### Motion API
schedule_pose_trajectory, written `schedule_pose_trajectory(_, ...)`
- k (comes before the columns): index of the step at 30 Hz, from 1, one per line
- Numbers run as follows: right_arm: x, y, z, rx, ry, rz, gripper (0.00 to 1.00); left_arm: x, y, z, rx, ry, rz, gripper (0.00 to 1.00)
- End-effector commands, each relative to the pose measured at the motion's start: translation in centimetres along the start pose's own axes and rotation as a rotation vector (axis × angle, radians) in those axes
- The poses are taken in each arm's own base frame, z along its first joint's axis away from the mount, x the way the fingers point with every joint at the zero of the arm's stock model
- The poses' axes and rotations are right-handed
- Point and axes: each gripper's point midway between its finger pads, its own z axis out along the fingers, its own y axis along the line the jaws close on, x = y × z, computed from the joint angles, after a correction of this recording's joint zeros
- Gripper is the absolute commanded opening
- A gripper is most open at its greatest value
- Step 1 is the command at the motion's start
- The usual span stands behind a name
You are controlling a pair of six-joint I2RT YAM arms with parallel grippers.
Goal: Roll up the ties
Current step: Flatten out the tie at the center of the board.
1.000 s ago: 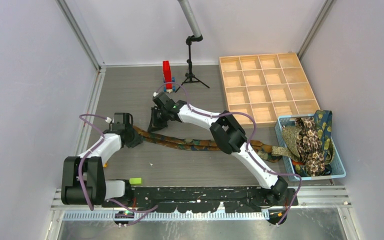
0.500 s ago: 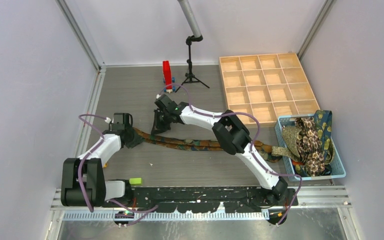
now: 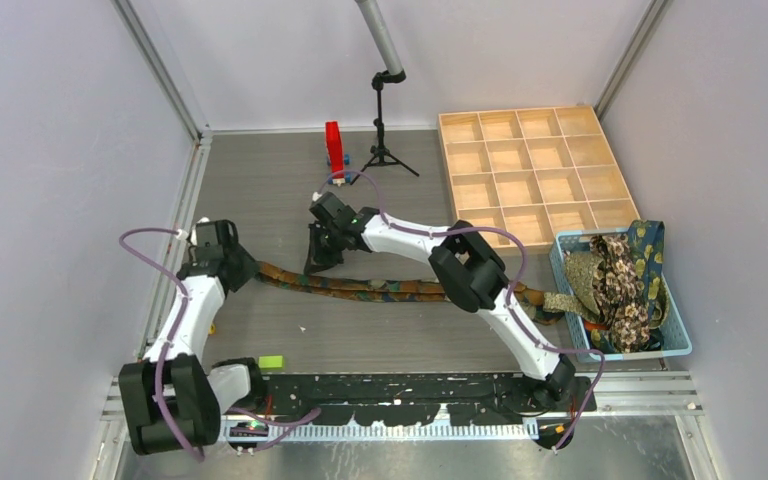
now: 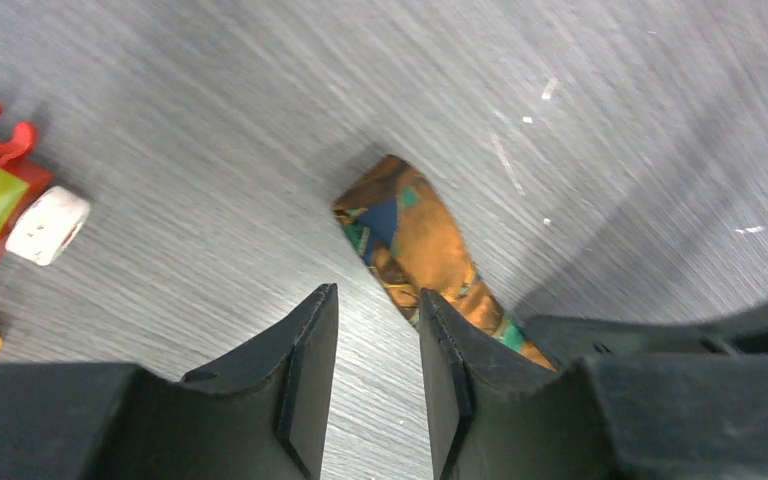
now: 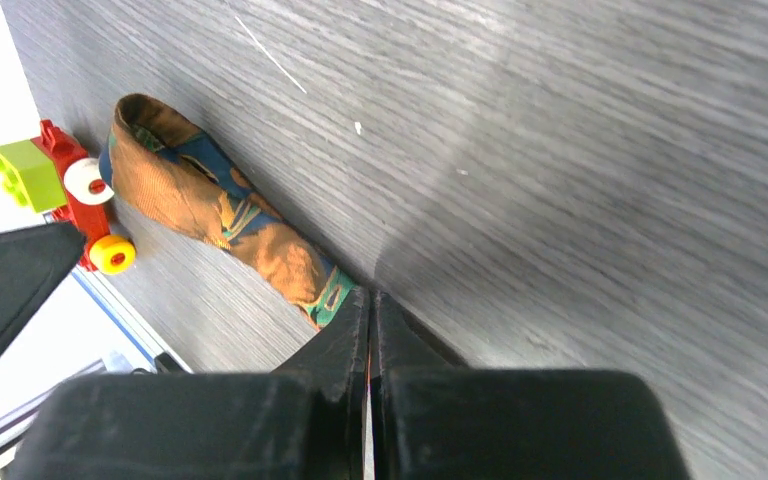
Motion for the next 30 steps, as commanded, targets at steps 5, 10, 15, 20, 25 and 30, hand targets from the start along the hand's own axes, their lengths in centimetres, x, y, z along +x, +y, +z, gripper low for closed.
schedule_pose_trajectory(5,-0.9,3.0,-4.8,-0.036,-0.079,-0.077,0.02,-0.5,0.5,2.0,0.060,0.095,-0.070,0.44)
schedule_pose_trajectory(10,-0.1,3.0,-5.6,-0.031,-0.075,-0.094,0.02,-0.6,-0.2,2.9,0.110,0.104,-0.113,0.52)
schedule_pose_trajectory(15,0.5,2.8,-6.0,-0.020,-0.070,-0.108,0.02,-1.2,-0.6,3.0,0.150,0.067,-0.176,0.57)
schedule_pose_trajectory(20,1.1,2.3,-5.9,-0.004,-0.058,-0.109,0.02,-1.5,0.2,3.6,0.114,0.049,-0.206,0.58)
schedule_pose_trajectory(25,1.6,1.7,-6.2,0.013,-0.044,-0.118,0.02,-1.5,0.7,4.9,0.110,0.073,-0.243,0.56)
schedule_pose_trajectory(30,1.6,1.3,-6.7,0.034,-0.045,-0.138,0.02,-1.0,0.5,5.9,0.129,0.099,-0.270,0.48)
